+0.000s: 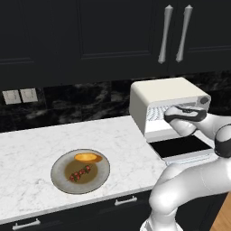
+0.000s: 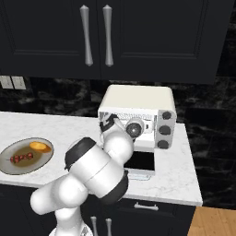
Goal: Pick up the kebab skewer and baguette bread, and place them inside the toaster oven. Close the toaster oven door and start by setting the timer.
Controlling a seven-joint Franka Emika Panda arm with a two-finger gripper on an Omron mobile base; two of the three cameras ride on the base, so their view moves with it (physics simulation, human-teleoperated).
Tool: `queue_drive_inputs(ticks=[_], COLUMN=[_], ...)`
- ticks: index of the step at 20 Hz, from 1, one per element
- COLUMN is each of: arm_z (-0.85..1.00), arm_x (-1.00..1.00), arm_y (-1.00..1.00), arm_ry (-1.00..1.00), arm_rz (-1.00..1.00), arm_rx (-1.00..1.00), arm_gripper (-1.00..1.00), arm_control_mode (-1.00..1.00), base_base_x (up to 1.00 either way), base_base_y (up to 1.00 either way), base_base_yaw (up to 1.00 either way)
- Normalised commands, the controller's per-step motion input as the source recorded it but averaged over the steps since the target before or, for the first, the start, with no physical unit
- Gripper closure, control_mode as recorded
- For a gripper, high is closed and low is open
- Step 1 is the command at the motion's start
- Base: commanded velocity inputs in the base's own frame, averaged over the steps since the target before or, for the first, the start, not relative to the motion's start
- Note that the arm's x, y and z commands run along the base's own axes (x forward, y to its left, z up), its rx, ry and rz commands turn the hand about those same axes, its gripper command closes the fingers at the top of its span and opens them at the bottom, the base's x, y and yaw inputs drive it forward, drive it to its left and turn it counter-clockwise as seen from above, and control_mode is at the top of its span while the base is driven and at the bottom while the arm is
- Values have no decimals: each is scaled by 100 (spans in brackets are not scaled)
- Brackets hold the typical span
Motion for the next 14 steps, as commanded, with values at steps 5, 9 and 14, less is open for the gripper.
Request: queue_drive_inputs(ticks=[5,9,14], arm_z=[-14,-27,-48], arm_x=[1,0,-6], arm_y=[0,0,0], arm_ry=[7,13,20], arm_rz=[0,0,0], arm_rx=[-1,0,0], arm_gripper=[-100,-100,-100], arm_control_mode=[-100,-100,-100], base_base_x=[0,0,0], base_base_y=[0,0,0], base_base_yaw=[0,0,0])
